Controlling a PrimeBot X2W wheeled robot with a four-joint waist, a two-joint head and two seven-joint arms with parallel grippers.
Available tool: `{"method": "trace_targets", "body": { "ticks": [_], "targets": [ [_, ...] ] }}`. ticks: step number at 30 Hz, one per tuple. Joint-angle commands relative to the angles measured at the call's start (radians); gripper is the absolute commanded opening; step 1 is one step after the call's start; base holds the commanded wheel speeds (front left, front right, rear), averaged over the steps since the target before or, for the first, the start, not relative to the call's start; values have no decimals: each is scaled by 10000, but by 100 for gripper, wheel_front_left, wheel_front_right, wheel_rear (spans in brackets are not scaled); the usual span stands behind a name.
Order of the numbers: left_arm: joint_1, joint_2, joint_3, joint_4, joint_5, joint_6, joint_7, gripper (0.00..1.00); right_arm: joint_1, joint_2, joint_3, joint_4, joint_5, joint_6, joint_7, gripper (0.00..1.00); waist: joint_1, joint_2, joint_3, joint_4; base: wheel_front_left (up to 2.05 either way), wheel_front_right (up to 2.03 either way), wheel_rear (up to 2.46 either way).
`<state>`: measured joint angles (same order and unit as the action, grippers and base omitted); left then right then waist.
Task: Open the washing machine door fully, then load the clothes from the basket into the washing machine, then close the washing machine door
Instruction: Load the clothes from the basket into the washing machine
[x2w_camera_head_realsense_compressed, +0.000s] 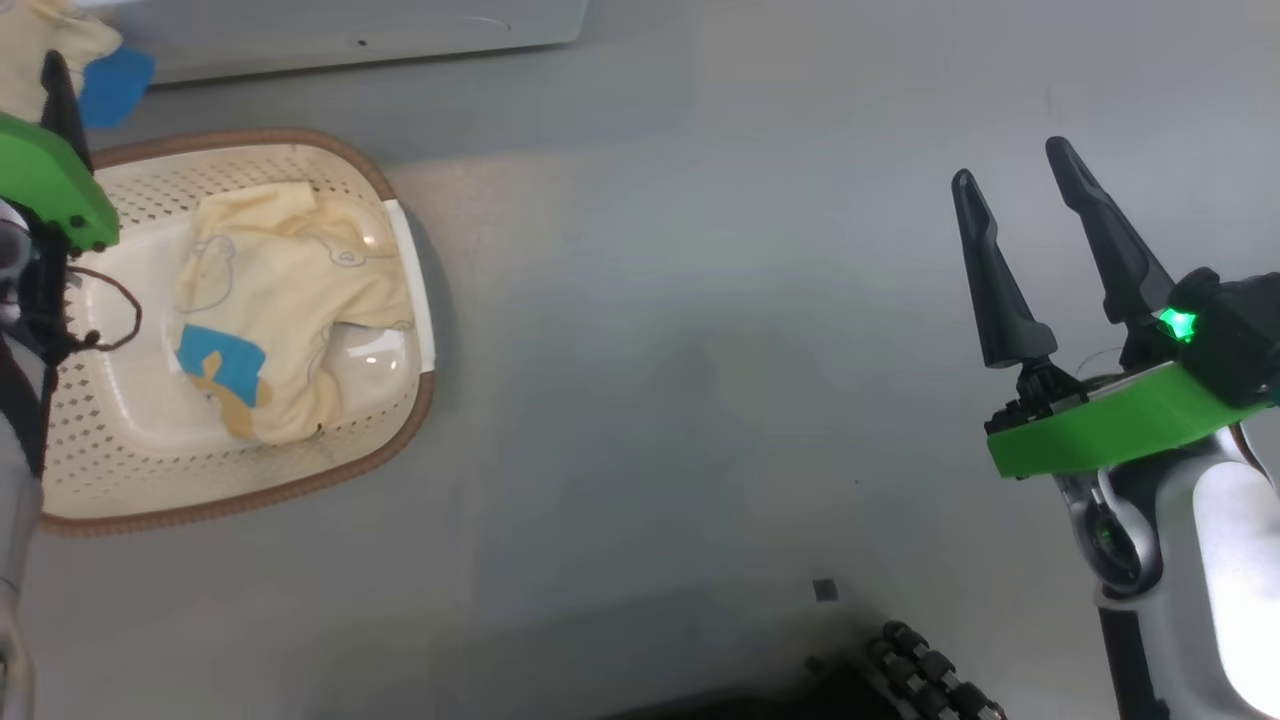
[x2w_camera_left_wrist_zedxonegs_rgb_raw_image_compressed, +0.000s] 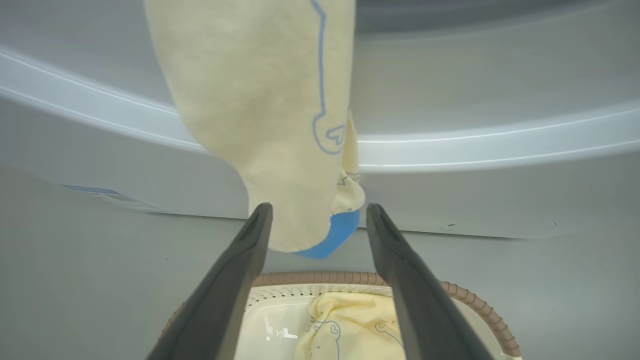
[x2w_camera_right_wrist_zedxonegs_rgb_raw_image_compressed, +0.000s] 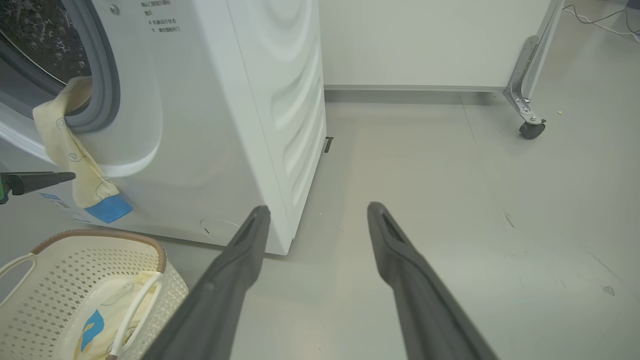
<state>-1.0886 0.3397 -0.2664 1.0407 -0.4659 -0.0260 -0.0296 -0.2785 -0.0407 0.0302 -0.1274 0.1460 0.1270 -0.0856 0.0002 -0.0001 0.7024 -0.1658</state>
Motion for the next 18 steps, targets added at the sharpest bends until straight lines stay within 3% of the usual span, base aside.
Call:
{"method": "trace_targets", "body": {
  "ticks": [1,8,9,10,11,12,18],
  "targets": [
    [-371,663,129,41,91,-38,78,100,10,-96,195,-207,93,37,-140,100,-2,1,325,-314,0,0,0],
    [-1117,889,88,877,133,125,300,100,1,-95,330,54,243,37,-365,100,-2,1,456,-500,0,0,0],
    [-1182,888,100,991,118,180,287,86,-4,-95,349,93,266,37,-393,100,-2,1,449,-519,0,0,0],
    [-1231,885,76,1108,129,210,320,44,-7,-95,364,132,283,37,-417,100,-2,1,432,-535,0,0,0],
    [-1280,895,56,1194,142,241,307,18,-8,-95,372,166,295,37,-438,100,-2,1,415,-548,0,0,0],
    [-1322,898,49,1278,136,250,304,0,-8,-95,378,193,309,37,-456,100,-2,1,402,-557,0,0,0],
    [-1623,852,-89,1622,114,-2,462,0,-30,-95,322,278,344,37,-495,100,-2,1,386,-455,0,0,0]
  ]
}}
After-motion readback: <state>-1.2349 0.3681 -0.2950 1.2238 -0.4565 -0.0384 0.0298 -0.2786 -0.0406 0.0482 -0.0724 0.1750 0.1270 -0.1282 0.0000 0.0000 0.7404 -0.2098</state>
